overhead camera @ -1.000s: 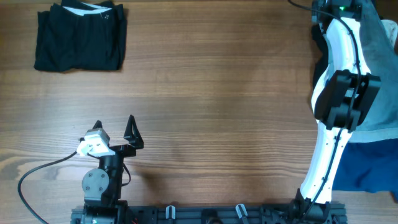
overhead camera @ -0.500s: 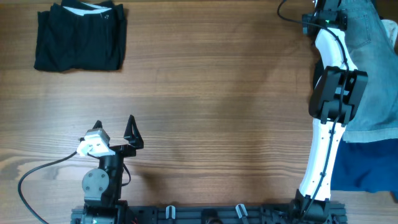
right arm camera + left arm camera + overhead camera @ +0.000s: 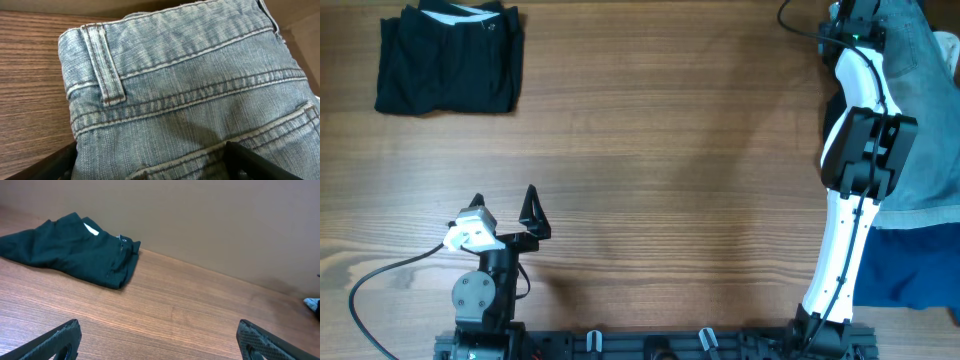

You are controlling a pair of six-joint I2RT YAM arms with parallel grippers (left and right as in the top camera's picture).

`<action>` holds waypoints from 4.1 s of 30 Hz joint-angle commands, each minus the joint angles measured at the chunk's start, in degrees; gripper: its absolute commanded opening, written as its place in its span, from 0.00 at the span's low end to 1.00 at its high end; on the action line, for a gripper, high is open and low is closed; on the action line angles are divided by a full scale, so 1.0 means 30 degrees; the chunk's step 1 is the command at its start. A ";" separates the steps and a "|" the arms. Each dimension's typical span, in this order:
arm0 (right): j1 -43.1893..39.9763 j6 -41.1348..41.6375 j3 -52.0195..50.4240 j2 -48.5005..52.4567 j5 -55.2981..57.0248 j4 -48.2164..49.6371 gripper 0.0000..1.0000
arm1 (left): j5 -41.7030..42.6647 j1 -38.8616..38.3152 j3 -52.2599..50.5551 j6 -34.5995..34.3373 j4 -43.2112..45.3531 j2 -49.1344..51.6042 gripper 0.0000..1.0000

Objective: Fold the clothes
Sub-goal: 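Grasp the waistband of the denim shorts with the right gripper, then pull the shorts left onto the table center and release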

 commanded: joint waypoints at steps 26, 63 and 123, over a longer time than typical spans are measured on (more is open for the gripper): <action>-0.0342 0.7548 0.0066 -0.2900 -0.1596 -0.0758 0.22 | 0.0087 0.0080 -0.0073 0.0386 0.0029 -0.0124 1.00; 0.6047 0.5544 0.0058 -0.4663 -0.5894 -0.4014 0.04 | 0.0087 0.0080 -0.0073 0.0386 0.0029 -0.0124 1.00; 0.5661 1.5985 -0.3344 -0.7730 -0.4044 -2.4676 0.06 | 0.0087 0.0080 -0.0073 0.0386 0.0029 -0.0124 1.00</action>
